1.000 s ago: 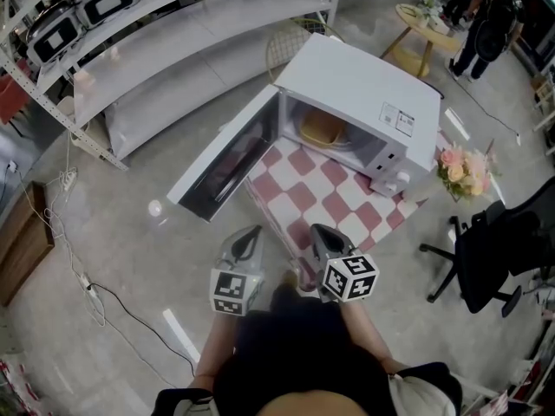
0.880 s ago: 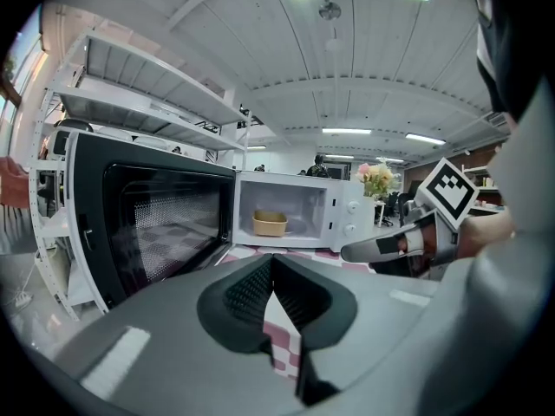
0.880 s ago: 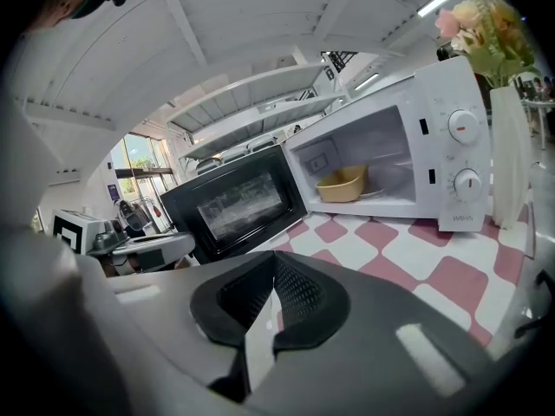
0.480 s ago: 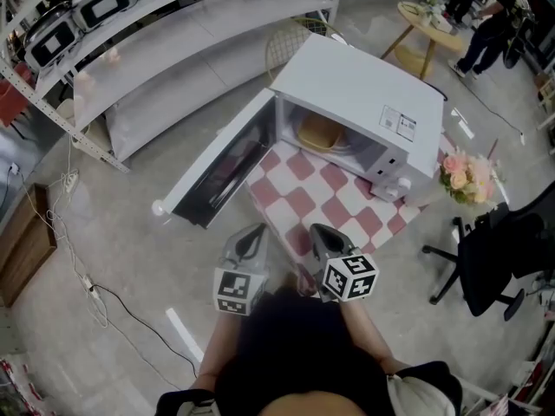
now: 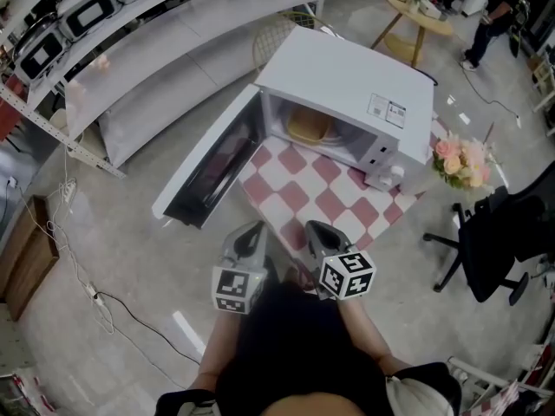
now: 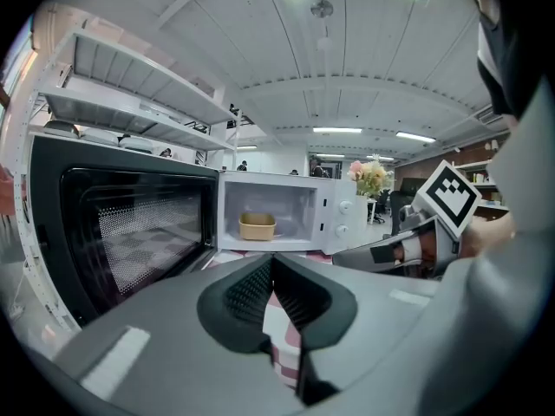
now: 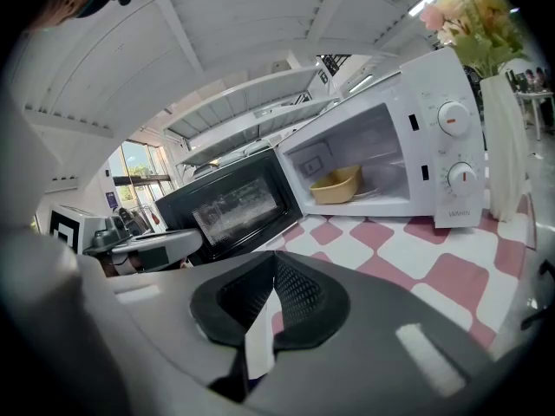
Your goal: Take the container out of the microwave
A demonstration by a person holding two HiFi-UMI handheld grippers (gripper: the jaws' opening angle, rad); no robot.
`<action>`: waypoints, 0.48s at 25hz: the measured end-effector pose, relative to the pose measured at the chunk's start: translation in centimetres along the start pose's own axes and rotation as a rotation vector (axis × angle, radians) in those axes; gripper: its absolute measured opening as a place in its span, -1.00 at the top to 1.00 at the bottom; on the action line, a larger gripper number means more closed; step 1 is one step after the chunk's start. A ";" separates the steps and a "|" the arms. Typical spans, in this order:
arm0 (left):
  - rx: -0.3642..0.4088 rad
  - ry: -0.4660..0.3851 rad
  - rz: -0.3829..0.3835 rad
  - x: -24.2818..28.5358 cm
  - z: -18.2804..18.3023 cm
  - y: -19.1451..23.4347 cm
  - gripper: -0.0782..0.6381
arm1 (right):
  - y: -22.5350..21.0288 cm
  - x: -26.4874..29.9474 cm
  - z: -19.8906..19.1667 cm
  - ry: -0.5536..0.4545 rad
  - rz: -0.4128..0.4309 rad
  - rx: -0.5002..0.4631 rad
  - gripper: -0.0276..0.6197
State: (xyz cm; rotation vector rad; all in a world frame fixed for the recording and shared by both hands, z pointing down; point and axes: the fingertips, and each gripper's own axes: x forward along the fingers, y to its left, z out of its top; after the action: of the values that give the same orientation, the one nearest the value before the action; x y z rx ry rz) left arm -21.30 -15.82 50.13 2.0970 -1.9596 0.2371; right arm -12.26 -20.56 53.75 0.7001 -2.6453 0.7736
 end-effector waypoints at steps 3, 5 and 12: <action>0.007 -0.001 -0.016 0.1 0.0 -0.2 0.76 | -0.3 -0.4 0.0 -0.018 -0.018 0.013 0.91; 0.011 -0.004 -0.027 0.3 0.1 -0.3 0.76 | -0.4 -0.6 0.0 -0.030 -0.027 0.021 0.91; 0.012 -0.016 -0.078 1.4 0.7 -0.3 0.76 | -0.9 -0.2 0.1 -0.043 -0.071 0.041 0.91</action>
State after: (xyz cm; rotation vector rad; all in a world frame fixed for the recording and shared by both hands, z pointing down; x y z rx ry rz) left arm -20.97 -17.36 49.88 2.1837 -1.8849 0.2182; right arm -11.65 -21.17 54.00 0.8260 -2.6340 0.8036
